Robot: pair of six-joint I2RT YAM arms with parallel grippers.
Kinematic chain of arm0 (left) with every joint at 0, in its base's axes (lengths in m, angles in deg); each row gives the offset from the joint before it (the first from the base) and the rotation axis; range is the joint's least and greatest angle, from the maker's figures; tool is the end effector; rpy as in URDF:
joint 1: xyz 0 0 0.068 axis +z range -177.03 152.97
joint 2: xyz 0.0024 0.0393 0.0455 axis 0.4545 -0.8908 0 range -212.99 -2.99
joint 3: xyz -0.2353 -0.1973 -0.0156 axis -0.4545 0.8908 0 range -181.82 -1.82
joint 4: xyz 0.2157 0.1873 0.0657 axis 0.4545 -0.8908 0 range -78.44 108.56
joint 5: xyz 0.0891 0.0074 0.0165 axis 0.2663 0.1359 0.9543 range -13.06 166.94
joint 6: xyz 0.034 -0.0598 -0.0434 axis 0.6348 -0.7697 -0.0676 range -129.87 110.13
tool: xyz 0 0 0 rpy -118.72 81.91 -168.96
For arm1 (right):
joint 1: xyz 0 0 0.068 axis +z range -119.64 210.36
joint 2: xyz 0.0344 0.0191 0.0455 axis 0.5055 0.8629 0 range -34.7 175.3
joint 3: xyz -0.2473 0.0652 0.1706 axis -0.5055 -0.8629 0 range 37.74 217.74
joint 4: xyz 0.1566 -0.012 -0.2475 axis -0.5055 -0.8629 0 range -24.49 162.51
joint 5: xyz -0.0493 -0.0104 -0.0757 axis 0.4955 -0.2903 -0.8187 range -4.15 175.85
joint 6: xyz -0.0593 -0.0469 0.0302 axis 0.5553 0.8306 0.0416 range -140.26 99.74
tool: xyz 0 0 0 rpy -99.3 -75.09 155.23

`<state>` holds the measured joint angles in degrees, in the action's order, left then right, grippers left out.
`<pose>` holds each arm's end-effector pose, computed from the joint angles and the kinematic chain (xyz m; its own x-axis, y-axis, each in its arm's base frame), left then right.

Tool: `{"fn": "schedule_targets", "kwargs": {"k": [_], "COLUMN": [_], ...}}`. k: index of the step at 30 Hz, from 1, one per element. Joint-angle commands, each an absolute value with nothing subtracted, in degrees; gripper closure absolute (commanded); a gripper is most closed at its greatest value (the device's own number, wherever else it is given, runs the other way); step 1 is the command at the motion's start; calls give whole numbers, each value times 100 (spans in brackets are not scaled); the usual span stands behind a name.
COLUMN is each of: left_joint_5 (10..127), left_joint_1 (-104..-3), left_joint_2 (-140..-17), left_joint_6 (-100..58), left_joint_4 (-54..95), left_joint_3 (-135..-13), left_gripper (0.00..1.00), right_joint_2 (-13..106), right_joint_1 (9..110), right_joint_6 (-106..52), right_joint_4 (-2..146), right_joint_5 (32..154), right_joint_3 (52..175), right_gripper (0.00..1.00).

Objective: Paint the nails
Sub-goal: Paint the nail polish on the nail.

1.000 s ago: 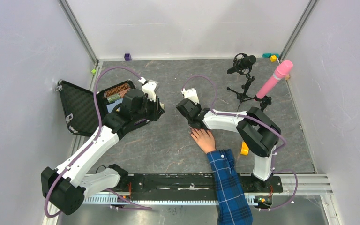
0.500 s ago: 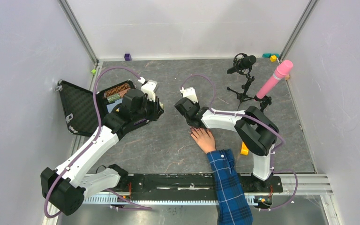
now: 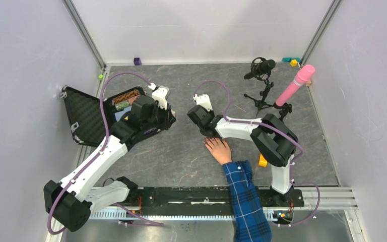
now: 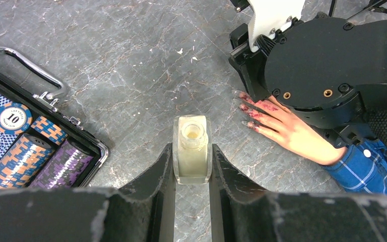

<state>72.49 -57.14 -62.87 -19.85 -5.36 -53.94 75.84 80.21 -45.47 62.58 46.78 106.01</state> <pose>0.2365 -0.1435 0.3188 -0.5442 0.1157 -0.8310 0.4699 0.8625 -0.1876 0.3246 0.3158 0.1493 -0.6077 -0.2073 -0.7666 -0.0944 0.9773 -0.1894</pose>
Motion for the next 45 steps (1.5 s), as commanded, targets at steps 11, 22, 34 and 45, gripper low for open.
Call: {"fn": "schedule_targets", "kwargs": {"k": [11,22,34,45], "left_joint_5": [7375,7405,7388,7355], "left_joint_1": [-5675,-5678,-5668,-5665], "left_joint_2": [-6174,-6167,-6166,-6151], "left_joint_6": [-1963,-1963,-1963,-1998], "left_joint_4": [-367,-385,-384,-368], "left_joint_3": [-5438,-5450,-5447,-5447], "left_gripper": [97,97,97,97], "right_joint_2": [7744,7797,7750,7308], "right_joint_1": [8046,8039,8028,8040], "right_joint_6": [-4517,-4554,-4465,-4364], "right_joint_4": [6353,6361,6362,6350], "right_joint_5": [4371,4335,4126,4001], "right_joint_3": [10912,10946,11053,10823], "right_gripper": [100,100,100,100]}}
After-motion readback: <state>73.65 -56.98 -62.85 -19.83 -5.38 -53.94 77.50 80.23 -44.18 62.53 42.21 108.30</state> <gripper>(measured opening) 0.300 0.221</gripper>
